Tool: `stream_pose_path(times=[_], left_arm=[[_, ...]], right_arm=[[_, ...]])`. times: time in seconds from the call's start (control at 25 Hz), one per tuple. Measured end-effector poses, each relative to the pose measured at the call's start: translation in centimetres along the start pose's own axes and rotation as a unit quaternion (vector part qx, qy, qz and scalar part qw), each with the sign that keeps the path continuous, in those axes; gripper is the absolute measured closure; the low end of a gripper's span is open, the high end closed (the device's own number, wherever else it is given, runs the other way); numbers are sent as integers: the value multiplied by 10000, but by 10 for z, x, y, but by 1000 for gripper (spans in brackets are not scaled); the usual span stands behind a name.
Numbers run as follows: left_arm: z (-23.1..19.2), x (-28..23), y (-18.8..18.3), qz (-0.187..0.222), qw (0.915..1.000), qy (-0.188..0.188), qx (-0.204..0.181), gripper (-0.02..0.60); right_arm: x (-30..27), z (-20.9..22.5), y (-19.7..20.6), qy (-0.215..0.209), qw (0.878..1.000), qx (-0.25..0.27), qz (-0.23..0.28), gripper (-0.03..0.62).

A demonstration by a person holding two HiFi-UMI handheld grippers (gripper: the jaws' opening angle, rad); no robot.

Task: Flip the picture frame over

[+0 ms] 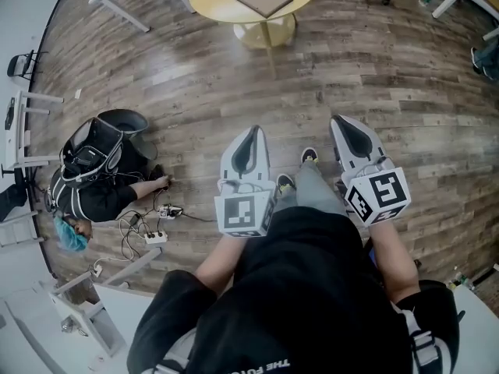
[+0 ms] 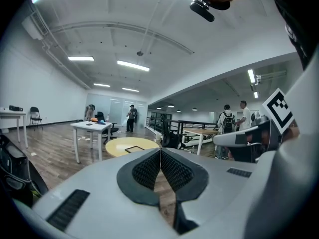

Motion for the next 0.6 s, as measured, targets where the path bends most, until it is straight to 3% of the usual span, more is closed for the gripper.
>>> stream_pose_path(times=[0.28, 0.6], left_arm=[[-14, -51, -12, -73, 9999, -101, -42, 558], [-20, -144, -33, -51, 9997, -227, -115, 558]], right_arm=[[-45, 36, -16, -95, 9999, -56, -99, 574], [-111, 108, -52, -210, 9997, -125, 52, 574]])
Point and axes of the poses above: the fingertips, and each gripper's own axes: x backward along the fingers, z to its right, y out of its underside, the point moved 10 cm from there along x, backward along the fingers, and after that the axes turned 3 degrees about -x, right-handed, at the moved point
